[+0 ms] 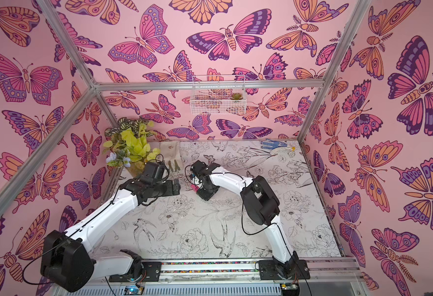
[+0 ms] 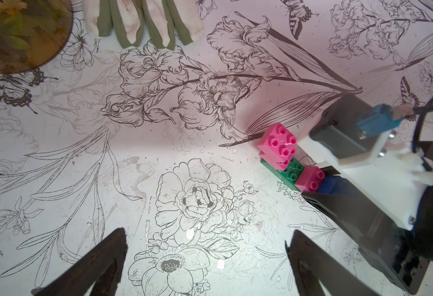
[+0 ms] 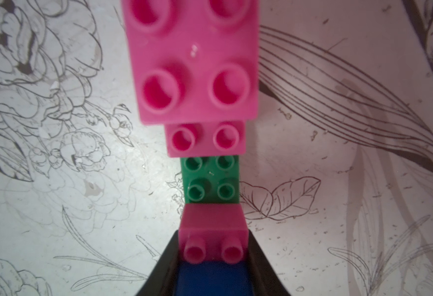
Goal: Assemble the letter v with lego
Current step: Assemble the lego brick with the lego brick.
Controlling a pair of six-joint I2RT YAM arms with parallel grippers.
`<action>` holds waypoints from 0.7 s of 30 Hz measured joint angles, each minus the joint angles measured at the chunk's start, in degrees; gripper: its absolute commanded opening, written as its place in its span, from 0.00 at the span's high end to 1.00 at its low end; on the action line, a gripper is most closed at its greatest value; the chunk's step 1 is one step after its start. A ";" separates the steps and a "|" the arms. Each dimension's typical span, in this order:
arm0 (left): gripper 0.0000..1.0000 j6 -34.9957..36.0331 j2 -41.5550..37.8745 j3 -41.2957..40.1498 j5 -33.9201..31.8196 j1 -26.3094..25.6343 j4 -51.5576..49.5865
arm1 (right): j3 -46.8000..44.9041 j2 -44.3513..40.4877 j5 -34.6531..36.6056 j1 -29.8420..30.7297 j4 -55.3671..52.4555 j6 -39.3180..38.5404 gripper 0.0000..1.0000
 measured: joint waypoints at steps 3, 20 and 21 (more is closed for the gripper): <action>0.00 0.02 0.00 0.00 0.00 0.00 -0.11 | -0.07 0.00 -0.48 -0.02 0.04 0.48 0.71; 0.00 0.02 0.00 0.70 -0.15 0.04 -0.52 | -0.61 -0.22 -0.39 0.13 -1.16 3.76 0.71; 0.00 0.00 0.00 0.72 -0.17 0.04 -0.52 | -0.90 -0.22 -0.04 0.26 -1.18 4.00 0.71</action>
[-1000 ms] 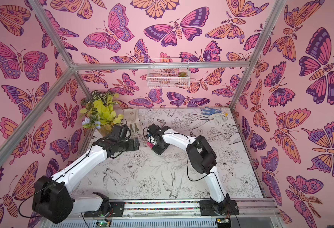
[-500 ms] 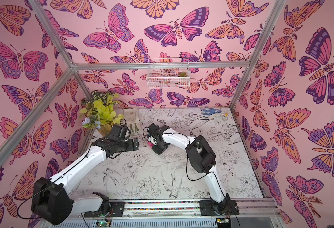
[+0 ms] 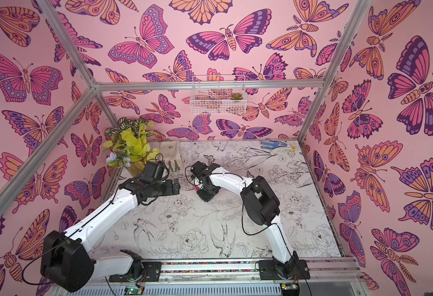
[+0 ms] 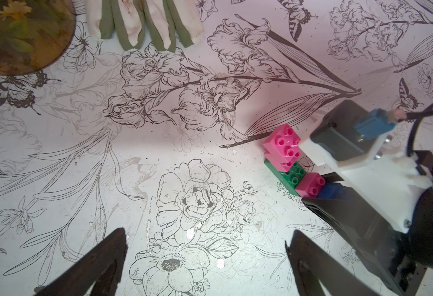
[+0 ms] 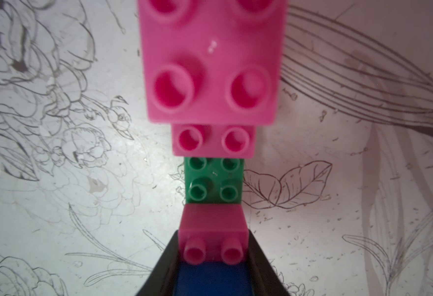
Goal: Assemble the letter v with lego
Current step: Assemble the lego brick with the lego brick.
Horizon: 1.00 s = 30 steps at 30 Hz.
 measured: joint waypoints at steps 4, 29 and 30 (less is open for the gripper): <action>0.00 0.02 0.00 0.00 -0.02 0.00 0.00 | -1.03 -0.59 1.38 0.39 0.50 0.81 0.71; 0.00 0.02 0.00 0.02 -0.02 0.07 -0.07 | -3.82 -1.11 4.39 1.22 1.46 5.07 0.37; 0.00 0.02 0.00 0.02 -0.02 0.07 -0.11 | -3.80 -1.11 4.61 1.22 1.55 5.09 0.37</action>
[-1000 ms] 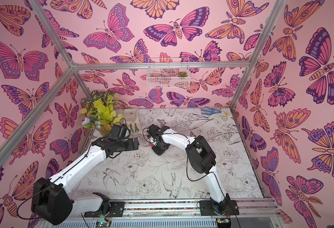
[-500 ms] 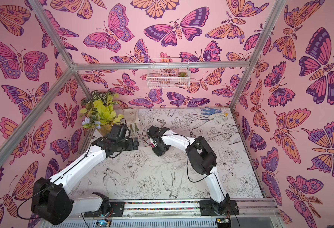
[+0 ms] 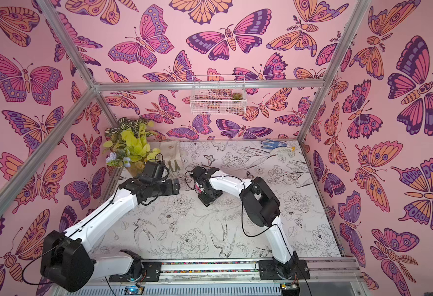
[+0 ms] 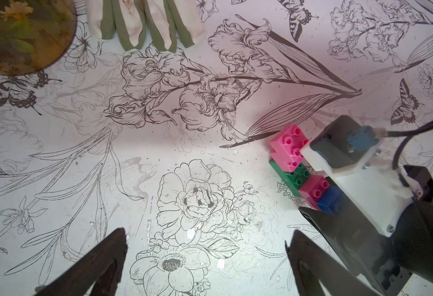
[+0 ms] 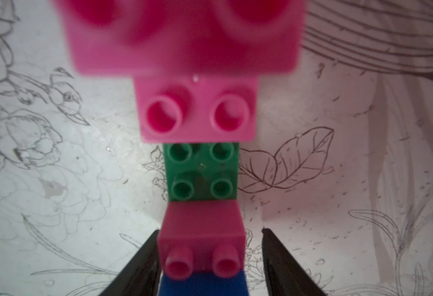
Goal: Assemble the letter v with lego
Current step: Assemble the lego brick with the lego brick, then adjust the lego brick at the center of the board.
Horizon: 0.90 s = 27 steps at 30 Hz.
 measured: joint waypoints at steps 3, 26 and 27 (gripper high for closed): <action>0.00 0.02 0.00 0.02 0.00 0.07 -0.52 | 0.02 0.00 0.26 0.00 0.04 0.15 0.37; 0.00 0.66 0.00 0.13 -0.02 0.63 -1.16 | 0.15 1.62 -0.11 0.00 5.62 1.07 0.71; 0.00 0.66 0.00 0.13 -0.02 0.63 -1.16 | 0.15 1.60 -0.37 -0.02 5.81 0.98 0.71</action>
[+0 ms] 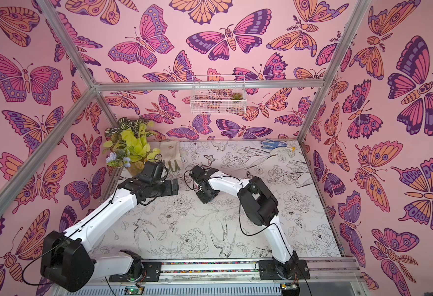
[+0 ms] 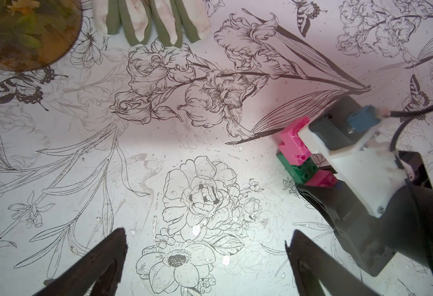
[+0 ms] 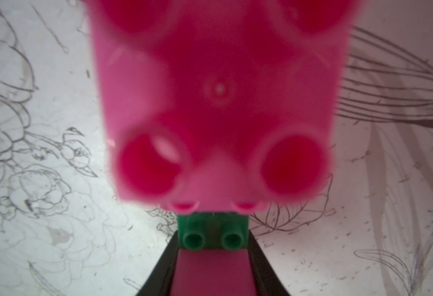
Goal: Assemble the letter v with lego
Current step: Adjust the lego brick at the center of the board.
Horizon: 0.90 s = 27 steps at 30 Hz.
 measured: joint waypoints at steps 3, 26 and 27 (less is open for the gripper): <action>0.00 0.00 0.00 0.00 0.00 0.02 0.00 | -0.39 -0.07 -0.94 -0.09 1.03 -0.02 0.72; 0.00 -0.26 -6.47 0.07 0.07 0.04 -2.56 | -7.54 -8.13 -37.03 -0.90 -8.55 -10.38 0.69; 0.00 -0.26 -6.80 0.07 0.07 0.04 -2.91 | -7.54 -7.58 -38.21 -0.90 -9.07 -10.80 0.69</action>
